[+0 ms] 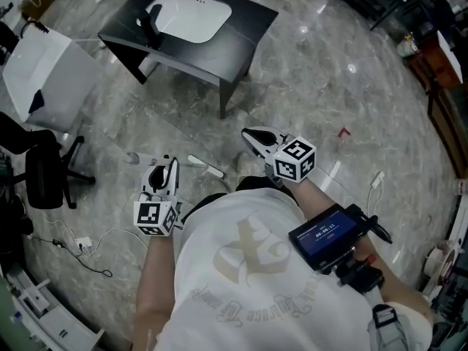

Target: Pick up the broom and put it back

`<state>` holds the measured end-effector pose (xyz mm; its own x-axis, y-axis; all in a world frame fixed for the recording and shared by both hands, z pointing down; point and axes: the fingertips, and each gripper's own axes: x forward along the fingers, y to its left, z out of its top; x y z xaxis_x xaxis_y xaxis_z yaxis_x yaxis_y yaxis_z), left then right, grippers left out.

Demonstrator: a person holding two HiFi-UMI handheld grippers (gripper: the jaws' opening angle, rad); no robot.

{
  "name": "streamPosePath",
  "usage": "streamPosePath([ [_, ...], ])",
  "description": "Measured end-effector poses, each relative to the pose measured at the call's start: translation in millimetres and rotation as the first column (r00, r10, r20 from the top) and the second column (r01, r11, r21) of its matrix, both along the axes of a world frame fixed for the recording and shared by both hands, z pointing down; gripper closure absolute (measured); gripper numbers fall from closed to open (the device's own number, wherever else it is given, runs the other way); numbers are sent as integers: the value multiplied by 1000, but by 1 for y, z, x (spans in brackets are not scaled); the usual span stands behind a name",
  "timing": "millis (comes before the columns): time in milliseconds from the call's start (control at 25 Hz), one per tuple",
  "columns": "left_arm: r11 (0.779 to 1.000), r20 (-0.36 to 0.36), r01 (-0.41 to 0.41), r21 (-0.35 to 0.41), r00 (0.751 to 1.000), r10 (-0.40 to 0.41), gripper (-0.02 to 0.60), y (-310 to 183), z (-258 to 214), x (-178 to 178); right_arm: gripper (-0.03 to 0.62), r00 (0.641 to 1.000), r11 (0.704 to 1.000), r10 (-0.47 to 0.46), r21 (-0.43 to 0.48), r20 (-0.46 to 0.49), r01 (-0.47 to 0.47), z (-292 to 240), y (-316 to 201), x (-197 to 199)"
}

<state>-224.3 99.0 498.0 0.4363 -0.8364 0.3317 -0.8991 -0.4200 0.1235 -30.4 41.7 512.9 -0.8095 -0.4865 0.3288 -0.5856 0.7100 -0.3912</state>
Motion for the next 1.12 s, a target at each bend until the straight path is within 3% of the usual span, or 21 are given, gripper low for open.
streamPosePath([
  [480,1000,-17,-6,-14,1000,6,486,16,11,-18,577,999,999,42,20,-25,-42,-2,2,-1],
  [1120,999,0,-14,-49,1000,14,488,1,31,-29,577,992,993,116,22,-44,-115,1,-8,15],
])
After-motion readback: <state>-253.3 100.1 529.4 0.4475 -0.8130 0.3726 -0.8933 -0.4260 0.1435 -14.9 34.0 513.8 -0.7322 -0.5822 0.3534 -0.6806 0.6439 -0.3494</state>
